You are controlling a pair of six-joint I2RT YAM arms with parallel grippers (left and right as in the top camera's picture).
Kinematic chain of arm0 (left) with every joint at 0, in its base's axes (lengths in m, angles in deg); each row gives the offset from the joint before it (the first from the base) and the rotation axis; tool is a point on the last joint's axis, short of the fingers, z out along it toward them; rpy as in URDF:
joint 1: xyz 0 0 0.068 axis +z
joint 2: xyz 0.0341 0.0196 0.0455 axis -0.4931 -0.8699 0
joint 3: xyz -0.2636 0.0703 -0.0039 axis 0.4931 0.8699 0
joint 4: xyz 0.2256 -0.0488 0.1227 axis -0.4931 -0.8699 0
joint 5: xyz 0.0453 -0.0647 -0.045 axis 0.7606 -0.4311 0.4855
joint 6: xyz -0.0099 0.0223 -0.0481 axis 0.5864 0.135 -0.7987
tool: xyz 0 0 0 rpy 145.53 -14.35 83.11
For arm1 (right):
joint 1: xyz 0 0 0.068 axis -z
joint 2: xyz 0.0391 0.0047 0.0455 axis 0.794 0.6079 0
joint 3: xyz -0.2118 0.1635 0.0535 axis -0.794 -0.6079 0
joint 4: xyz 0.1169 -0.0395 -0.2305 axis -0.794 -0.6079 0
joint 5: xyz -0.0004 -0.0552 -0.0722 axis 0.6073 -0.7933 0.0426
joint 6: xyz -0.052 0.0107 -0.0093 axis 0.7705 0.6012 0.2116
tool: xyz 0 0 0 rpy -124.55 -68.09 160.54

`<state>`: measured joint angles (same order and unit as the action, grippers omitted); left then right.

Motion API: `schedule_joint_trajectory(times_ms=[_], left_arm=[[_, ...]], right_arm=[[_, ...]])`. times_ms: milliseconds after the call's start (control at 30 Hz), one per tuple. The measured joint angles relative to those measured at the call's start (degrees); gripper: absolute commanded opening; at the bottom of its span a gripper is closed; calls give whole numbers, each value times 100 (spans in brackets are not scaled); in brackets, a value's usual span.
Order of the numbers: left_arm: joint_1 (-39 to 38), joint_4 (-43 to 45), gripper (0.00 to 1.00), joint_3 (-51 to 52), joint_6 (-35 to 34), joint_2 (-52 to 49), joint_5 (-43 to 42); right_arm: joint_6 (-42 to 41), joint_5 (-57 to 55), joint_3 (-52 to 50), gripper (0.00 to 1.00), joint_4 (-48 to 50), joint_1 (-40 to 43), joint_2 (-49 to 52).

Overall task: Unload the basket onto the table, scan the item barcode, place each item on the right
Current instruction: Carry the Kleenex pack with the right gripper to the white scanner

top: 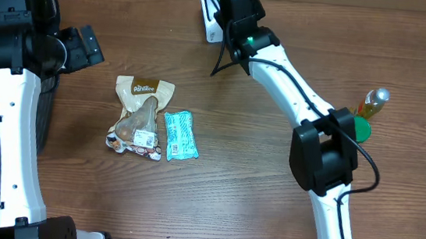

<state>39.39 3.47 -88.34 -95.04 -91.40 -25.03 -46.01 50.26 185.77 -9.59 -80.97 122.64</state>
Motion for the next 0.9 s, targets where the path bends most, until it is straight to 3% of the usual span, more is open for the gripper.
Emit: schedule_joint_trajectory(times_ms=[900], left_arm=[[0,2,100,0,0,0,0]], right_arm=[[1871,-44,-4,4,1353,-22,785]])
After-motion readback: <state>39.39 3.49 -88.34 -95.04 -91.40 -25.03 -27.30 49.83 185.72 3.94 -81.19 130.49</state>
